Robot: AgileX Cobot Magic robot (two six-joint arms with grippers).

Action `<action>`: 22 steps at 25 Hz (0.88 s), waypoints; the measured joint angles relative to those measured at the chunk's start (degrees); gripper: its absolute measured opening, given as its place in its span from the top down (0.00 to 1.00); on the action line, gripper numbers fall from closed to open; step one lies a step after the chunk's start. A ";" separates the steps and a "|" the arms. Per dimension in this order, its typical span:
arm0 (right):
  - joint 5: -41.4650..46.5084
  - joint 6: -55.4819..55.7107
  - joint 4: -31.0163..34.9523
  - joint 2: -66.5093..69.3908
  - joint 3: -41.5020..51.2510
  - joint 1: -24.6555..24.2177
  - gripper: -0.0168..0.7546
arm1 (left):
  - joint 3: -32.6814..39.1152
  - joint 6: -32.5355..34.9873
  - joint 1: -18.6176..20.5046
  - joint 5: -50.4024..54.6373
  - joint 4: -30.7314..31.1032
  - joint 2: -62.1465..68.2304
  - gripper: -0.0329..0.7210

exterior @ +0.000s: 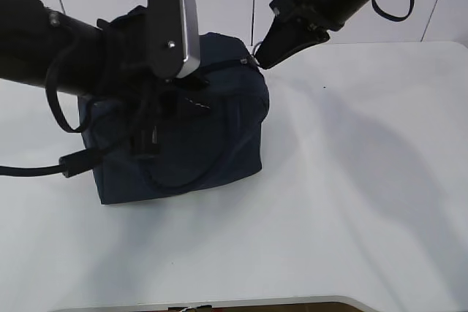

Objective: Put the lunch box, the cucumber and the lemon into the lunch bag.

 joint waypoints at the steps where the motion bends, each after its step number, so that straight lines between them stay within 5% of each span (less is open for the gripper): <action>1: 0.00 0.00 0.13 0.00 0.00 0.00 0.97 | 0.00 0.00 0.00 0.00 0.10 0.27 0.63; 6: 0.00 0.11 0.16 0.00 0.00 0.00 0.97 | 0.00 0.00 0.00 -2.40 0.10 0.63 0.69; 12: 0.00 0.22 0.26 0.00 0.00 0.00 0.97 | 0.00 0.00 -0.14 -4.05 0.10 0.88 0.95; 22: 0.00 11.82 0.26 0.00 0.00 0.00 0.97 | 0.00 0.00 -0.14 -4.15 4.47 0.88 0.96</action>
